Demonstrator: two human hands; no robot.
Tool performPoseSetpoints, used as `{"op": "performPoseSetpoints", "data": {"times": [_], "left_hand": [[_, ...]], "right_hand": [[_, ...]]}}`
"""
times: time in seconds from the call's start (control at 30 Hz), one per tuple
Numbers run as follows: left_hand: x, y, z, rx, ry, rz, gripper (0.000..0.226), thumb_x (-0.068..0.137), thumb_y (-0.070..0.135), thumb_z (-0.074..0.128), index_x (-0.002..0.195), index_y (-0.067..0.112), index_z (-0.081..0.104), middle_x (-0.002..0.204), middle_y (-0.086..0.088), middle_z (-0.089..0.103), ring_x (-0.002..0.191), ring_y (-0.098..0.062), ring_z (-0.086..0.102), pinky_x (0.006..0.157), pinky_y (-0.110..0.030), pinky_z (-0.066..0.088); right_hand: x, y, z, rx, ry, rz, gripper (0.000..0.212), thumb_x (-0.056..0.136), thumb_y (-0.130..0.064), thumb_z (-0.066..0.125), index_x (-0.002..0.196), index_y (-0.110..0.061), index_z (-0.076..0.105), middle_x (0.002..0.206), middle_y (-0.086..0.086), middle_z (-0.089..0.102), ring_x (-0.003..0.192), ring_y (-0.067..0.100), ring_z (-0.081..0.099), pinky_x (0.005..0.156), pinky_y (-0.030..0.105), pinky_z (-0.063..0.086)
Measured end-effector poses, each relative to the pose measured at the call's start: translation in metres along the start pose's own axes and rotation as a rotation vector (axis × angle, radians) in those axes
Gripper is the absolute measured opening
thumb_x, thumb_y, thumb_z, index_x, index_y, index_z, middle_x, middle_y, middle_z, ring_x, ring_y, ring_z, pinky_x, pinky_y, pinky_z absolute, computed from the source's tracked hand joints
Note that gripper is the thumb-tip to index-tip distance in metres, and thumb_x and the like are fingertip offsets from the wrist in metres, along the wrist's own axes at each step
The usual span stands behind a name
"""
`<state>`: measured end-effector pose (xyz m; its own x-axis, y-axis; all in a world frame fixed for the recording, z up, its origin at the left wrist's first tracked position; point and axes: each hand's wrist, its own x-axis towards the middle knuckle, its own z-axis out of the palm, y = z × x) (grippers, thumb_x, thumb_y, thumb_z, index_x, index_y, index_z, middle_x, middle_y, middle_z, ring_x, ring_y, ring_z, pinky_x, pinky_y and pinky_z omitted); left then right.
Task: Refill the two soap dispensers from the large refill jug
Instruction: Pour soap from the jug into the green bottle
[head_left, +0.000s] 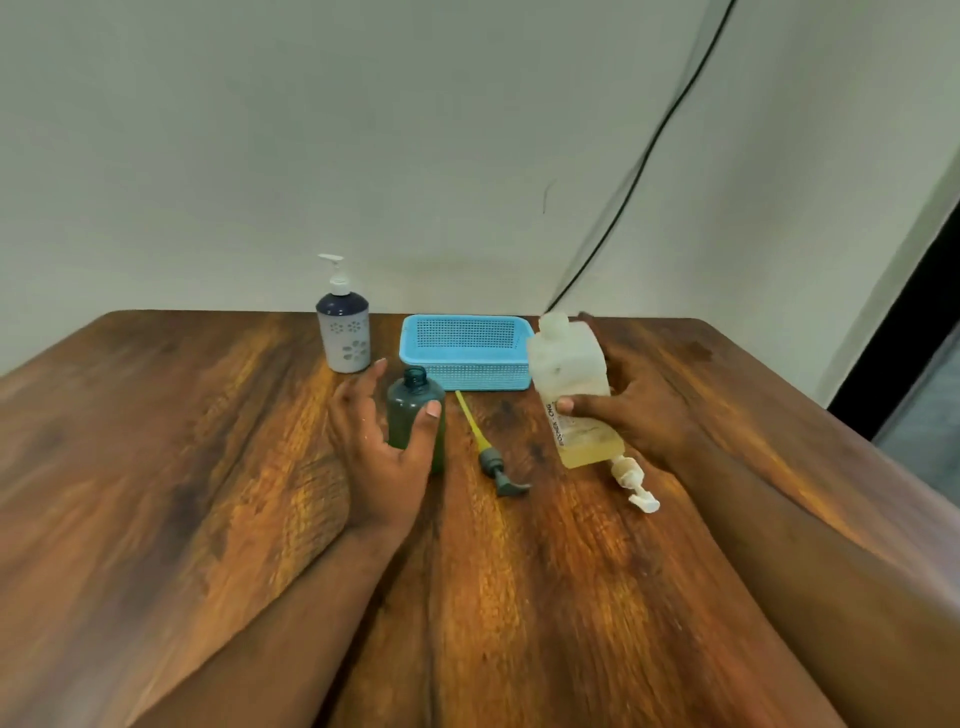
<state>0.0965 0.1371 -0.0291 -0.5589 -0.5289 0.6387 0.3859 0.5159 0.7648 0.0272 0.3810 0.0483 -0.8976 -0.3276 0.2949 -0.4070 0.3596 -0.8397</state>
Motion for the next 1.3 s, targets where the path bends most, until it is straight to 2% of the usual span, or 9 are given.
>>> {"op": "performPoseSetpoints", "data": {"times": [0.1, 0.17, 0.27, 0.47, 0.63, 0.77, 1.03, 1.17, 1.3], "left_hand": [[0.006, -0.014, -0.006, -0.084, -0.139, -0.148, 0.071, 0.083, 0.045, 0.073, 0.141, 0.047, 0.032, 0.141, 0.019, 0.027, 0.137, -0.009, 0.032, 0.108, -0.042, 0.044], [0.007, -0.021, -0.007, -0.155, -0.247, -0.203, 0.070, 0.083, 0.043, 0.074, 0.139, 0.056, 0.033, 0.148, 0.019, 0.031, 0.137, -0.014, 0.041, 0.105, -0.045, 0.049], [0.010, -0.029, -0.009, -0.199, -0.324, -0.184, 0.058, 0.087, 0.035, 0.072, 0.135, 0.051, 0.043, 0.143, 0.018, 0.044, 0.131, -0.012, 0.049, 0.101, -0.042, 0.053], [0.018, -0.035, -0.009, -0.154, -0.349, -0.118, 0.056, 0.088, 0.030, 0.070, 0.139, 0.034, 0.047, 0.137, 0.018, 0.042, 0.128, -0.007, 0.048, 0.092, -0.019, 0.051], [0.023, -0.037, -0.008, -0.177, -0.338, -0.101, 0.059, 0.085, 0.036, 0.071, 0.138, 0.038, 0.045, 0.130, 0.032, 0.039, 0.124, 0.011, 0.044, 0.090, -0.013, 0.051], [0.024, -0.038, -0.010, -0.140, -0.355, -0.088, 0.063, 0.085, 0.034, 0.073, 0.139, 0.042, 0.042, 0.131, 0.019, 0.039, 0.121, 0.019, 0.039, 0.085, -0.004, 0.046], [0.024, -0.037, -0.011, -0.130, -0.379, -0.083, 0.061, 0.084, 0.039, 0.072, 0.134, 0.052, 0.040, 0.132, 0.011, 0.038, 0.120, 0.010, 0.041, 0.084, 0.001, 0.042], [0.024, -0.039, -0.010, -0.120, -0.382, -0.084, 0.061, 0.085, 0.038, 0.072, 0.133, 0.054, 0.039, 0.132, 0.011, 0.037, 0.121, 0.010, 0.040, 0.086, 0.000, 0.043], [0.025, -0.039, -0.009, -0.102, -0.394, -0.080, 0.061, 0.085, 0.040, 0.071, 0.131, 0.061, 0.035, 0.132, 0.014, 0.035, 0.119, 0.014, 0.038, 0.085, 0.003, 0.040]], "right_hand": [[0.014, -0.021, 0.008, -0.107, -0.111, -0.086, 0.091, 0.071, -0.040, 0.082, 0.146, -0.037, 0.032, 0.128, -0.015, 0.059, 0.112, 0.007, 0.059, 0.084, 0.013, 0.051], [0.022, -0.032, 0.015, -0.267, -0.166, -0.123, 0.097, 0.068, -0.057, 0.077, 0.147, -0.048, 0.021, 0.136, -0.016, 0.052, 0.116, 0.008, 0.055, 0.091, 0.020, 0.050], [0.036, -0.038, 0.026, -0.470, -0.256, -0.161, 0.101, 0.061, -0.075, 0.067, 0.146, -0.053, 0.016, 0.142, -0.013, 0.046, 0.120, 0.015, 0.052, 0.096, 0.034, 0.051], [0.051, -0.041, 0.033, -0.581, -0.321, -0.207, 0.098, 0.067, -0.062, 0.068, 0.150, -0.041, 0.019, 0.149, -0.012, 0.036, 0.117, 0.005, 0.040, 0.085, 0.006, 0.034], [0.063, -0.043, 0.033, -0.650, -0.376, -0.182, 0.099, 0.066, -0.063, 0.064, 0.149, -0.042, 0.016, 0.149, -0.011, 0.035, 0.118, 0.004, 0.036, 0.089, 0.004, 0.026], [0.069, -0.043, 0.034, -0.722, -0.401, -0.170, 0.101, 0.064, -0.068, 0.062, 0.149, -0.044, 0.014, 0.153, -0.012, 0.031, 0.131, 0.013, 0.035, 0.102, 0.022, 0.028], [0.071, -0.053, 0.038, -0.820, -0.419, -0.212, 0.097, 0.066, -0.069, 0.058, 0.148, -0.044, 0.012, 0.152, -0.014, 0.029, 0.122, 0.001, 0.030, 0.084, -0.004, 0.017], [0.069, -0.063, 0.038, -0.908, -0.447, -0.187, 0.094, 0.078, -0.060, 0.066, 0.150, -0.041, 0.009, 0.154, -0.015, 0.025, 0.135, 0.011, 0.030, 0.092, 0.012, 0.018], [0.070, -0.068, 0.037, -0.920, -0.475, -0.182, 0.094, 0.077, -0.058, 0.065, 0.150, -0.040, 0.008, 0.156, -0.012, 0.025, 0.136, 0.012, 0.030, 0.093, 0.014, 0.019]]}}
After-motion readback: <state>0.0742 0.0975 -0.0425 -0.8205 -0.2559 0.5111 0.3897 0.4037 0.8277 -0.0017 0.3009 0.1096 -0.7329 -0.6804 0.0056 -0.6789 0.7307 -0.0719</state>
